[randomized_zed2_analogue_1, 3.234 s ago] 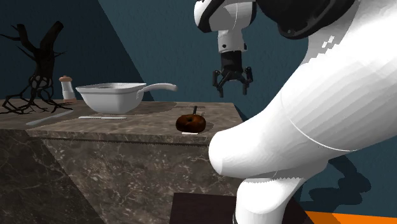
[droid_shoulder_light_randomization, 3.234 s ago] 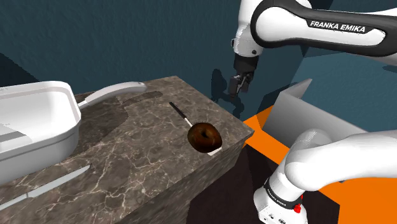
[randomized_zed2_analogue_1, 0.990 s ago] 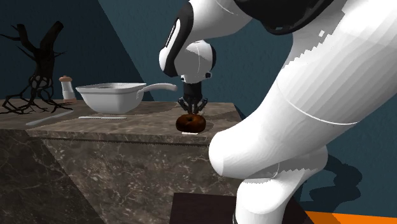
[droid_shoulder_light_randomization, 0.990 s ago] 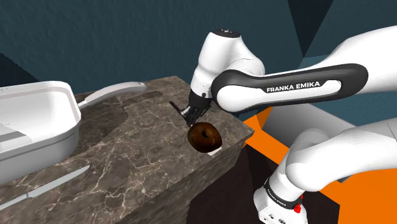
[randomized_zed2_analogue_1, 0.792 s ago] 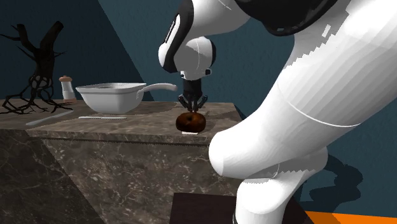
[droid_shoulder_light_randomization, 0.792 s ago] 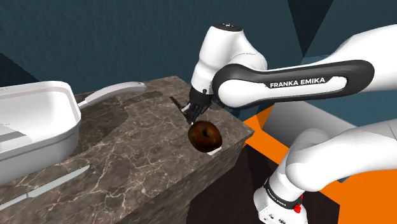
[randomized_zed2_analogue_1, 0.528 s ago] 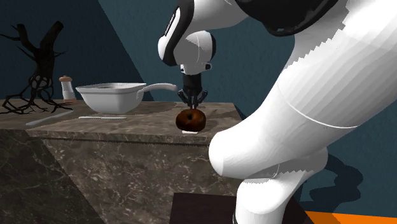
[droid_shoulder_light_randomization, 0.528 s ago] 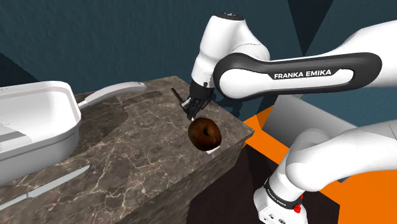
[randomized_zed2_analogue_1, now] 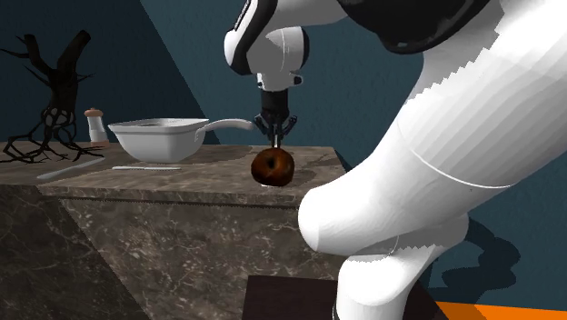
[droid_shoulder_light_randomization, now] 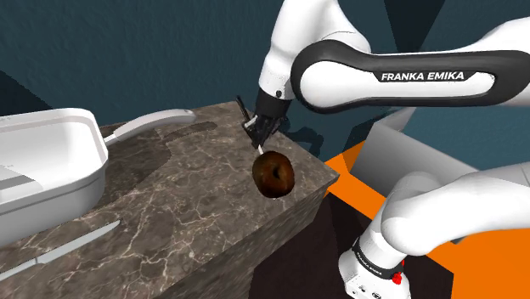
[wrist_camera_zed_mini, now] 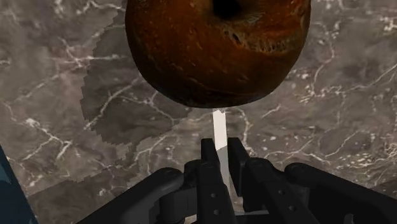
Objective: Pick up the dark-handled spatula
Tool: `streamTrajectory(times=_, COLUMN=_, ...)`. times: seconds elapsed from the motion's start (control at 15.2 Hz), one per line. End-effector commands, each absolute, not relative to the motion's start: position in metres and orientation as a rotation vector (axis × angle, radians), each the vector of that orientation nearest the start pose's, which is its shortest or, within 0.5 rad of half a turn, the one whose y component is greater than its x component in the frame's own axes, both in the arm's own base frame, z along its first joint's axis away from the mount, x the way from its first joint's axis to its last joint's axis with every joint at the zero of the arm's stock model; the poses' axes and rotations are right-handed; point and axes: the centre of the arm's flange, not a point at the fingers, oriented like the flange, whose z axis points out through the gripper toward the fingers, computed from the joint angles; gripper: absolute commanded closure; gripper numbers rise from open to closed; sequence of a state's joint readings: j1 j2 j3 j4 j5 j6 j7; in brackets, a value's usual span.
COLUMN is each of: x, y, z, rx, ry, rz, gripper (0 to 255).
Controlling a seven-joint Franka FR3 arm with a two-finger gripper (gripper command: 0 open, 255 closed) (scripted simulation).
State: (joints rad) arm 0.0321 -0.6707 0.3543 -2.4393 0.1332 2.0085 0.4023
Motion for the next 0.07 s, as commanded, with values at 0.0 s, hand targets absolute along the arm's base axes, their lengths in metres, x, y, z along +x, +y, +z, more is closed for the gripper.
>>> streamTrajectory(times=0.0, x=0.3448, y=0.1676, z=0.5397, rx=-3.126, ry=0.171, rz=-0.362, gripper=255)
